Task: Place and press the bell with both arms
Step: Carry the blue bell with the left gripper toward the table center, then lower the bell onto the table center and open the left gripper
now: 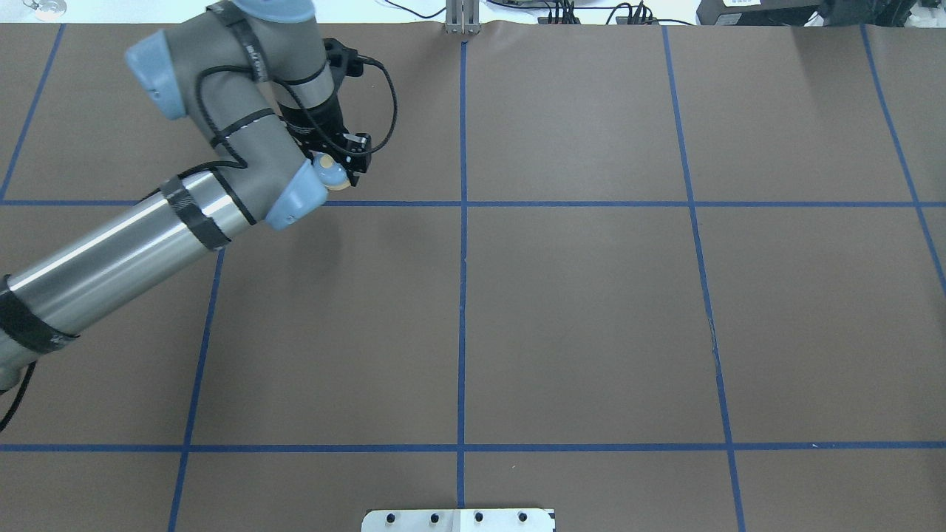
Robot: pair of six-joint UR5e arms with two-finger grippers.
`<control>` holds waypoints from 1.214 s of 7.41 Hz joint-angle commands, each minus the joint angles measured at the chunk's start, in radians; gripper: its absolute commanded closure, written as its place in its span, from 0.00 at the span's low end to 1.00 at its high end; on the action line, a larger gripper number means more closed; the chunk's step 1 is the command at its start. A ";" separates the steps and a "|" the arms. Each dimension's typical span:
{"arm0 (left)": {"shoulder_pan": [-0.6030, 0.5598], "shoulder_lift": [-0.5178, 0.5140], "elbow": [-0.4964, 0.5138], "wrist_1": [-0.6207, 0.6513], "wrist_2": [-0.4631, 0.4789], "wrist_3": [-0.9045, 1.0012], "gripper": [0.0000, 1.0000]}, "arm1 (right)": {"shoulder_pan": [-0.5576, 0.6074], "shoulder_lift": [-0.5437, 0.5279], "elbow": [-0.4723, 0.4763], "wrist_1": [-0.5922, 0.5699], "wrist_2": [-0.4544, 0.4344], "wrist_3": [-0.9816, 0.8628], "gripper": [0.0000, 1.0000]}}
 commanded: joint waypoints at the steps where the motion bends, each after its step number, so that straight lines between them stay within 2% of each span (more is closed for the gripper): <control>1: 0.114 -0.122 0.110 0.013 -0.014 -0.111 1.00 | 0.000 0.000 -0.003 0.001 0.000 0.011 0.00; 3: 0.188 -0.152 0.124 0.015 -0.011 -0.178 1.00 | 0.000 0.000 -0.003 0.001 0.002 0.016 0.00; 5: 0.219 -0.224 0.216 0.015 -0.011 -0.218 1.00 | 0.000 0.000 -0.003 0.001 0.006 0.016 0.00; 9: 0.229 -0.225 0.224 0.004 -0.011 -0.212 1.00 | 0.000 0.002 -0.003 0.001 0.005 0.016 0.00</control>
